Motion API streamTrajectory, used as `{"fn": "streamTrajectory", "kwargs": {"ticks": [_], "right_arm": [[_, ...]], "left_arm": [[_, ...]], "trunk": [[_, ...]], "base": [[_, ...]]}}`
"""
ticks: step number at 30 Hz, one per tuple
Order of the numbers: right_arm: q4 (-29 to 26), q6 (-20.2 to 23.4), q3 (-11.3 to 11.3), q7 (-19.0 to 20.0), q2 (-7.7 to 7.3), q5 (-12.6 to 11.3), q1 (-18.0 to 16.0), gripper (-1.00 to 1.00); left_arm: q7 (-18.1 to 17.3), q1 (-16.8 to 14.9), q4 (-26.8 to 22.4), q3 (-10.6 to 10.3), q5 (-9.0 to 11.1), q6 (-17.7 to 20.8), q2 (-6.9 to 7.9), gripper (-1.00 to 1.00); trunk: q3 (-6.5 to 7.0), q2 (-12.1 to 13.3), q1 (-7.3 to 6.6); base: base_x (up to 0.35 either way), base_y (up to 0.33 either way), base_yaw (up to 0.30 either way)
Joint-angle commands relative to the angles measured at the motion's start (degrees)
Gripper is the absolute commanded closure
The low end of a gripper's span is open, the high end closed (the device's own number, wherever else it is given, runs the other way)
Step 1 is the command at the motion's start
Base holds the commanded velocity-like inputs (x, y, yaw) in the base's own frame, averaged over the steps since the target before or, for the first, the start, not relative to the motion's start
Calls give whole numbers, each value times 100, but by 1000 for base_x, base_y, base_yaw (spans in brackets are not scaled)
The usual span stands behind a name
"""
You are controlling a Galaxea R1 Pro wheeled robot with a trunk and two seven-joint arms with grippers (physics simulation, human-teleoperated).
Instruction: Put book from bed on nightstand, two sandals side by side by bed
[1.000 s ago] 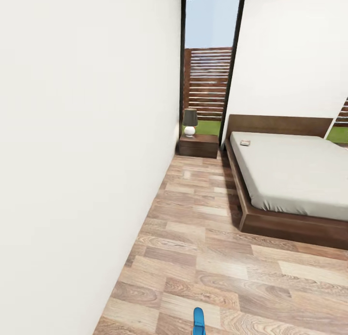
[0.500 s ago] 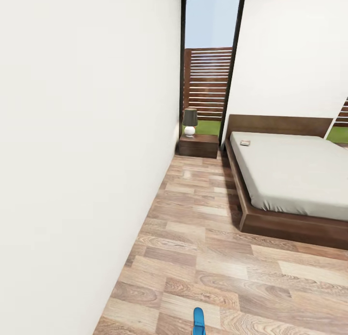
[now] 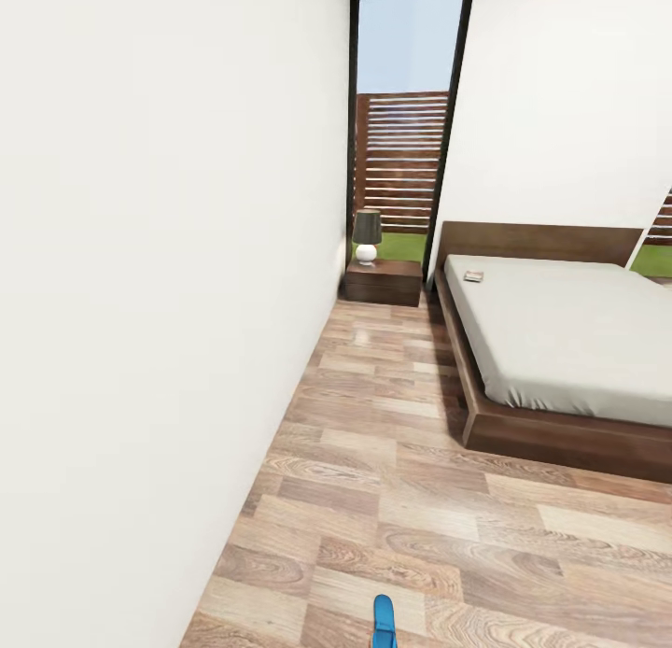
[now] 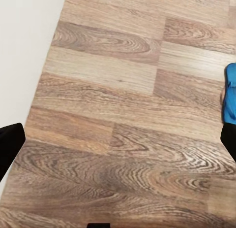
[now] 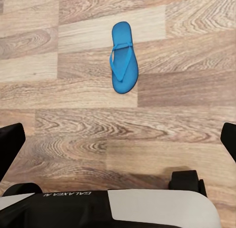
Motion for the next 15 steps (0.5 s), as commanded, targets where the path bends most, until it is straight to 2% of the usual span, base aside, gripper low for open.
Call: {"fn": "streamTrajectory", "kwargs": {"ticks": [1, 8, 11, 12, 13, 15], "right_arm": [[8, 0, -12, 36, 0, -35, -4, -100], [-92, 55, -12, -45, -6, -19, -5, -100], [-355, 223, -12, -467, -8, -1, -31, -100], [-532, 414, -10, -667, -8, 22, -40, -100], [-855, 803, -7, -935, -8, 53, -50, -100], [-1518, 1651, -5, -1224, -3, 77, -59, -100]], "left_arm": [[-1, -1, -1, 3, 1, -12, -2, -100], [-1, -1, -1, -8, -6, -9, -21, -100], [-1, -1, -1, -6, -7, -9, -23, -100], [-1, -1, -1, -7, -7, -9, -23, -100], [-1, -1, -1, -8, -8, -9, -23, -100], [-1, -1, -1, -9, -8, -11, -24, -100]], "trunk": [[-5, -2, 0], [-5, -2, 0], [-5, -2, 0], [-5, -2, 0], [-5, -2, 0], [-5, -2, 0]], "base": [[0, 0, 0], [0, 0, 0], [0, 0, 0], [0, 0, 0], [0, 0, 0], [0, 0, 0]]}}
